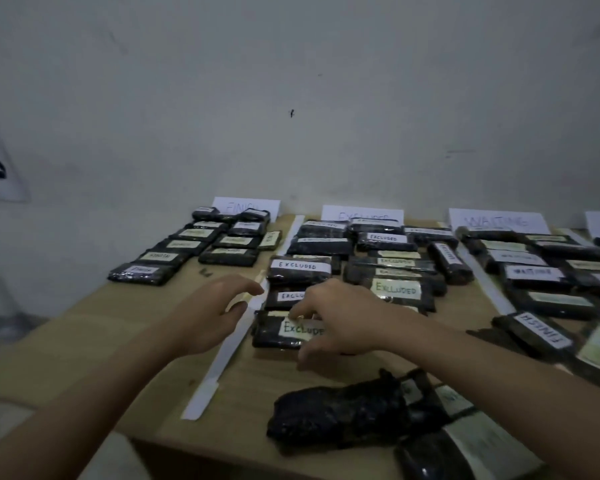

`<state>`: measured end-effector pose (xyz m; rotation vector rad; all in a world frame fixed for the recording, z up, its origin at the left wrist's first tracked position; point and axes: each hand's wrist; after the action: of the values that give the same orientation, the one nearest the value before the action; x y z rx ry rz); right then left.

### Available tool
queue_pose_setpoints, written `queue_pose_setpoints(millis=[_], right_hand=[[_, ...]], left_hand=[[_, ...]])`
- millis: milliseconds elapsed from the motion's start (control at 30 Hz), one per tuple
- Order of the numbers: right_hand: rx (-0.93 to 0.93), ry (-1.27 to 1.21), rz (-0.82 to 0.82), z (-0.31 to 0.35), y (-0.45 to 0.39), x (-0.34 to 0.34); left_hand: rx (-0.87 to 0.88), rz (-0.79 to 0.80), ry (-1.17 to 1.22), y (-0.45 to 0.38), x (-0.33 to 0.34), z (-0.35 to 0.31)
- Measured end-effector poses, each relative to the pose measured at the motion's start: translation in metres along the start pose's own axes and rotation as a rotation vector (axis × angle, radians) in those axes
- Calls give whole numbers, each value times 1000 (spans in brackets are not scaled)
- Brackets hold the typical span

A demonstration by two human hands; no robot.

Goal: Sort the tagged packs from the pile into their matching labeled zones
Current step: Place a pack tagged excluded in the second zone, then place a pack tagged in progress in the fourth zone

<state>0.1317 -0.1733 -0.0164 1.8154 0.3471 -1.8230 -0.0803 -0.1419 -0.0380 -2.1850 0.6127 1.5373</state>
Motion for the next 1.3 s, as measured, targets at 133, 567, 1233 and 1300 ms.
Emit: queue_pose_setpoints(millis=[133,567,1233,1300], right_hand=[[-56,6,19,10,-29,13],[1,-286,-200,-29,23,6],[53,-1310,-681,-34,92,1],[102,-1307,-686,-38,96,4]], left_hand=[[30,-20,18,9,6,11],[423,300,134,45,29,-51],[149,-9,1220,-19,-5,-99],[114,-26,1213,-25,-3,-104]])
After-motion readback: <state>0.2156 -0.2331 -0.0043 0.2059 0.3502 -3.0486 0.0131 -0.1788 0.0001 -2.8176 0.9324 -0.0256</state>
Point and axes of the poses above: each hand's wrist, its own y-axis away from the middle knuckle, its own x-axis out of the palm, z = x × y, and after that the axes turned 13 degrees about z, right-handed
